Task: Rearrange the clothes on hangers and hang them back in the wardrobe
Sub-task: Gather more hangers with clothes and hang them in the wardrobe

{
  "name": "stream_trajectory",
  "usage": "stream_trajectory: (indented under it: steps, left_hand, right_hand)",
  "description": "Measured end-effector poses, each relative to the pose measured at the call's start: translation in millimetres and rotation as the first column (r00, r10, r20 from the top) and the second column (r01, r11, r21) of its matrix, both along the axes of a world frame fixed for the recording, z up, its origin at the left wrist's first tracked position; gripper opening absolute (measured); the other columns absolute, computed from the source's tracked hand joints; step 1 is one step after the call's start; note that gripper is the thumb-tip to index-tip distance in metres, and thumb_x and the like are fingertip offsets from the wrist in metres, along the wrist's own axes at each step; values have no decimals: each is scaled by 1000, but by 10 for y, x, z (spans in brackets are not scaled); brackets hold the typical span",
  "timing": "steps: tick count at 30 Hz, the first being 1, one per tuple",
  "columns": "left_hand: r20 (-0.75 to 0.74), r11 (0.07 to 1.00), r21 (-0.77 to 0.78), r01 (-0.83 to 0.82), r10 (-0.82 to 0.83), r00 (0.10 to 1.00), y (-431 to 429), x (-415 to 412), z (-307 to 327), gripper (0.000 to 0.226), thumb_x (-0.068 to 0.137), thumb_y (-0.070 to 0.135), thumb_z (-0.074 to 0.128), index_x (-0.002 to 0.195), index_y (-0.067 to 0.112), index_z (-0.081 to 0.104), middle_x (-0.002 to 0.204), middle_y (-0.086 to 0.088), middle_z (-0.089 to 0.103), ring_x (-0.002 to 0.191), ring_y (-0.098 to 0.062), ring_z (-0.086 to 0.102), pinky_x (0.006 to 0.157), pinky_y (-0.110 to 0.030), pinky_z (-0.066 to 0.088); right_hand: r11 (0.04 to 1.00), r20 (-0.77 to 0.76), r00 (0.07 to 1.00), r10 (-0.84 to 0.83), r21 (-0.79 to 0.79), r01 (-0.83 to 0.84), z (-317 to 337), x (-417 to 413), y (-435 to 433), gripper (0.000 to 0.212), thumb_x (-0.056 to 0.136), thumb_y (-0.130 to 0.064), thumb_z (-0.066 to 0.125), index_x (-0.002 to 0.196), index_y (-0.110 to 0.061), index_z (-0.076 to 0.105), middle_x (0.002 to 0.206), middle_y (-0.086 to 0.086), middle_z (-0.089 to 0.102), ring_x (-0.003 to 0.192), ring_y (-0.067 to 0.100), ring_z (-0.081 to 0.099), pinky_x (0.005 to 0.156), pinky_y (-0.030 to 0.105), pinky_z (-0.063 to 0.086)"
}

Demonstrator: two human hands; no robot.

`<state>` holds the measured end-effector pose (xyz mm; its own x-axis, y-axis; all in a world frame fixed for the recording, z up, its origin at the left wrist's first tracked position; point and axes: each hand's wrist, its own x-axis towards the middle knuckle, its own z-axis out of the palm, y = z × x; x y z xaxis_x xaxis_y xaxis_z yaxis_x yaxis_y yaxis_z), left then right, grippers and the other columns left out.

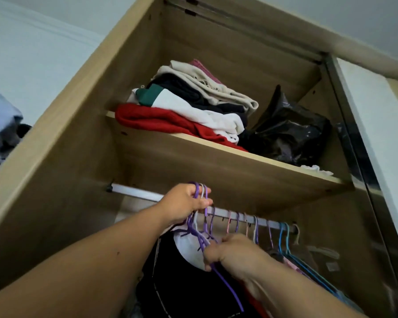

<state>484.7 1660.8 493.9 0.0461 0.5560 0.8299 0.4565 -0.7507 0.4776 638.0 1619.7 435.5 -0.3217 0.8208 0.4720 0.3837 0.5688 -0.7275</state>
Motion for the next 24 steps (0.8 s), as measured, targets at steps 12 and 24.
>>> stream_trajectory:
  steps: [12, 24]
  left_hand:
    - [-230, 888, 182, -423, 456, 860, 1119, -346, 713, 26, 79, 38, 73, 86, 13, 70, 66, 4, 57, 67, -15, 54, 64, -25, 39]
    - [-344, 835, 170, -524, 548, 763, 1635, -538, 609, 32, 80, 55, 64, 71, 24, 59, 75, 3, 57, 85, -23, 60, 79, -33, 45]
  right_hand:
    - [996, -163, 985, -49, 71, 61, 454, -435, 1147, 24, 44, -8, 62, 65, 1, 69, 49, 10, 53, 41, 19, 45, 48, 22, 36]
    - [989, -108, 983, -148, -17, 147, 431, -590, 1525, 25, 45, -5, 65, 69, 0, 69, 54, 11, 56, 46, 21, 50, 48, 23, 38]
